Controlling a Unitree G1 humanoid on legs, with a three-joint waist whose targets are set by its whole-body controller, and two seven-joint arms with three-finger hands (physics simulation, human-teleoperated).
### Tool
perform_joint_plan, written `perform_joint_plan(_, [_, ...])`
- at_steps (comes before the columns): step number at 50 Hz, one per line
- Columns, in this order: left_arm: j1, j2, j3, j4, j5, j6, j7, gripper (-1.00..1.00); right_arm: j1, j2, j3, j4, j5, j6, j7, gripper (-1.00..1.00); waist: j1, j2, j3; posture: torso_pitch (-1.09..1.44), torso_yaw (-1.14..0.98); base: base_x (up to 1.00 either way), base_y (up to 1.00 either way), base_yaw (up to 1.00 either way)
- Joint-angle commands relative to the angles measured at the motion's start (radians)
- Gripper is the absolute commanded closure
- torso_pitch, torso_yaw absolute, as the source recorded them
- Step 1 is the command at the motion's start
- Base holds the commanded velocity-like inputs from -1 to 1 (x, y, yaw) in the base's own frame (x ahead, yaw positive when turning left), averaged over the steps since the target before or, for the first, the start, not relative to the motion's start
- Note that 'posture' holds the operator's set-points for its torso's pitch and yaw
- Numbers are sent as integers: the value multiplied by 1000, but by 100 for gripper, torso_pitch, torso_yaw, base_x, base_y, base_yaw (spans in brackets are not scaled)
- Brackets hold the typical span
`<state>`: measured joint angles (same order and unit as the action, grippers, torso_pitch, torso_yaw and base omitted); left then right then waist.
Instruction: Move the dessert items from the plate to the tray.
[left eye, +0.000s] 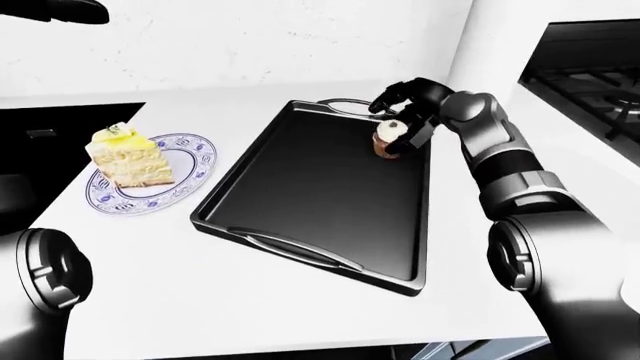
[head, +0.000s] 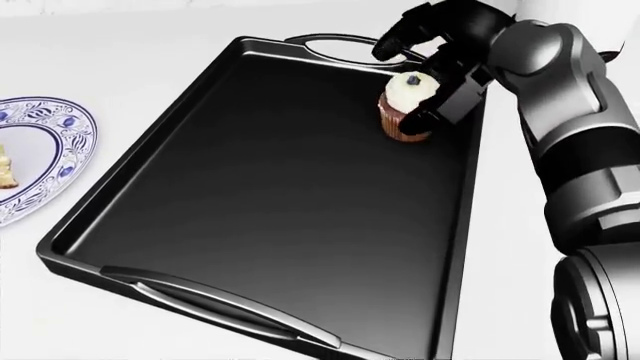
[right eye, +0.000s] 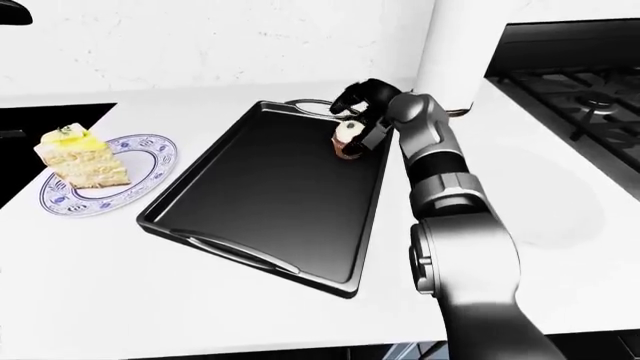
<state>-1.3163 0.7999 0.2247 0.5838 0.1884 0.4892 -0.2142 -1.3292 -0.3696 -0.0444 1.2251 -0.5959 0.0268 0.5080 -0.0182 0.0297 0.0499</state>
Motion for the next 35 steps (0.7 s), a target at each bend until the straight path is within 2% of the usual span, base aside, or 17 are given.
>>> perform_joint_plan(1, [-35,15,6,-34,2,-21,6,-100,-38,-11,-5,-47,7,-15,-4,-55,0,4,-32,0,0,0,0,0])
perform_joint_plan(6, [-37,18,7,-33,3,-21,5,-100,-41,-13,-6,-57,10,-9,5,-82,0,4,-33,0,0,0,0,0])
perform_joint_plan(7, [-37,18,7,-33,3,-21,5,-100,-40,-12,-5,-60,9,-8,13,-95,0,4,-32,0,0,0,0,0])
perform_joint_plan(9, [-43,20,6,-31,4,-19,3,-100,-45,-14,-6,-63,11,-3,18,-100,1,4,-32,0,0,0,0,0])
perform_joint_plan(24, [-59,23,5,-19,1,-18,-14,-100,-115,-47,-24,-99,36,20,27,-100,3,3,-30,0,0,0,0,0])
perform_joint_plan(28, [-66,35,1,-33,-8,3,-60,-100,-130,-71,-34,-126,49,37,31,-100,3,2,-29,0,0,0,0,0])
perform_joint_plan(35, [-70,75,-26,-42,25,-2,-216,-100,-119,-99,-39,-202,65,70,59,-100,6,-4,-26,0,0,0,0,0])
